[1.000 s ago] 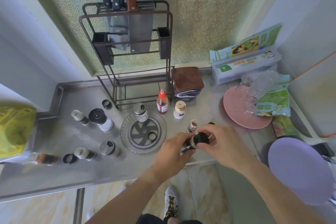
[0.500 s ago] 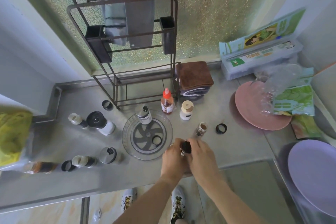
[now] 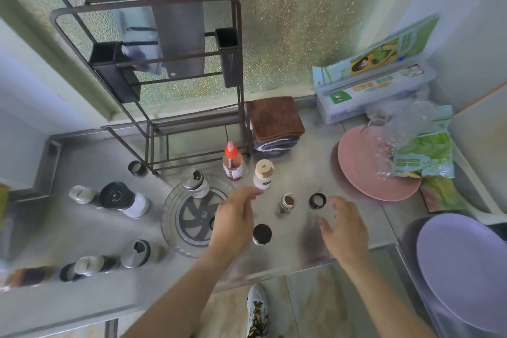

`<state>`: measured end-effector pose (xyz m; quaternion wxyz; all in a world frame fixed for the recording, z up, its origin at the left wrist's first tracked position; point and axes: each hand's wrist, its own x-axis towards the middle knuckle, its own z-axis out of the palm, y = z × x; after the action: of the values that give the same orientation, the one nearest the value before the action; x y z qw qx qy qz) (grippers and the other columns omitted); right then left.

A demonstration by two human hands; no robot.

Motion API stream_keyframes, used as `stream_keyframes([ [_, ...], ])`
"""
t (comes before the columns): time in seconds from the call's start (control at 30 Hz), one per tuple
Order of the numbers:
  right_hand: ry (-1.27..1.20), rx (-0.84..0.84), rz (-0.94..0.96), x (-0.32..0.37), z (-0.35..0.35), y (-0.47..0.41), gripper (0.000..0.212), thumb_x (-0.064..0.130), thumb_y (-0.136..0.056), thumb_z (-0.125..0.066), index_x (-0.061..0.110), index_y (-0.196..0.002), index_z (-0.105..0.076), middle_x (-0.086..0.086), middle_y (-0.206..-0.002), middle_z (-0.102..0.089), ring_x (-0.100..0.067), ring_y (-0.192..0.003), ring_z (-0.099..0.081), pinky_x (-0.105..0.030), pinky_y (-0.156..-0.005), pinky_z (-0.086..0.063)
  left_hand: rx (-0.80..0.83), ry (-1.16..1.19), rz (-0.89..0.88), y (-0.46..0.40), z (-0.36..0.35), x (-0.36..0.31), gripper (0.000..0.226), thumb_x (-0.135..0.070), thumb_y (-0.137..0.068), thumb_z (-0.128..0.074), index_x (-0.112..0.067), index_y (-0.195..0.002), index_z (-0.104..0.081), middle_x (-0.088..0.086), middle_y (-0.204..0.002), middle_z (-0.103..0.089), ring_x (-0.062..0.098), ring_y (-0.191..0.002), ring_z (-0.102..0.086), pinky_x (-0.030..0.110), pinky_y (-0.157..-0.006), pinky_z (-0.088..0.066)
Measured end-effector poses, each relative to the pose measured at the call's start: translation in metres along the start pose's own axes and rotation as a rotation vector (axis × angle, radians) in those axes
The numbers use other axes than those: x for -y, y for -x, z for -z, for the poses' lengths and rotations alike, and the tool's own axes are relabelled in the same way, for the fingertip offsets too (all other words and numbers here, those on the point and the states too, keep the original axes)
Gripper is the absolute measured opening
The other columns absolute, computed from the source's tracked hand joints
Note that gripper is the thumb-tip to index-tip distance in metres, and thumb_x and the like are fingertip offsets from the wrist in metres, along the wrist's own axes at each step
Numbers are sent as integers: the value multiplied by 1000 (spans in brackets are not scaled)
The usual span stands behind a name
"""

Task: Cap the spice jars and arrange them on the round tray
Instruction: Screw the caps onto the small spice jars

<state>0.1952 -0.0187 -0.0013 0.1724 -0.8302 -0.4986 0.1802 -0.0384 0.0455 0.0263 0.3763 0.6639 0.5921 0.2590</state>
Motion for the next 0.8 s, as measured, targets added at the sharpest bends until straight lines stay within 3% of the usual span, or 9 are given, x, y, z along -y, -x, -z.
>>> stream_keyframes([
  [0.1,34,70,-9,-14,-3,-34,49,18,-82,-75,18,-128,-56,-12,-119,-61,-35,-108,-60,-46,-88,-52,348,-80,-134,-47,3,-9,48,2,-90,-61,-22,-132,-59,-5,-127,-68,10,-117,-64,30,-106,-49],
  [0.17,68,147,-19,-17,-10,-50,53,22,-82,-76,19,-130,-54,-11,-125,-59,-34,-118,-55,-45,-91,-49,542,-203,-157,-67,-6,-11,55,-6,-88,-69,-26,-138,-54,-4,-135,-63,14,-122,-61,37,-107,-49],
  [0.3,119,275,-12,-15,-30,-65,60,27,-80,-76,28,-133,-50,-13,-118,-51,-36,-108,-59,-43,-87,-54,729,-474,-219,-81,-32,-15,70,-28,-77,-79,-32,-139,-47,-5,-133,-62,17,-121,-58,31,-104,-47],
  [0.4,170,261,27,-17,-44,-69,46,21,-81,-73,26,-124,-57,-12,-111,-48,-38,-95,-61,-41,-82,-55,712,-532,-245,-82,-54,-13,67,-28,-70,-81,-30,-130,-51,-2,-120,-68,22,-109,-62,26,-86,-46],
  [0.53,117,218,58,-16,-48,-70,32,7,-79,-69,20,-107,-64,-8,-103,-47,-38,-85,-64,-40,-78,-52,612,-522,-248,-84,-66,-15,30,-24,-80,-70,-22,-109,-59,4,-103,-72,29,-96,-66,26,-72,-42],
  [0.67,-101,105,18,-4,-26,-63,36,13,-76,-77,21,-106,-58,-5,-102,-56,-30,-90,-62,-40,-82,-53,494,-420,-183,-77,-60,-23,31,-32,-81,-72,-25,-109,-60,1,-102,-72,24,-95,-67,31,-78,-53],
  [0.8,-584,14,-124,22,33,-48,36,12,-76,-81,28,-99,-58,-3,-97,-67,-24,-84,-70,-36,-77,-58,342,-162,-78,-62,-35,-46,43,-27,-68,-83,-32,-102,-56,-11,-98,-68,10,-90,-65,34,-82,-57],
])
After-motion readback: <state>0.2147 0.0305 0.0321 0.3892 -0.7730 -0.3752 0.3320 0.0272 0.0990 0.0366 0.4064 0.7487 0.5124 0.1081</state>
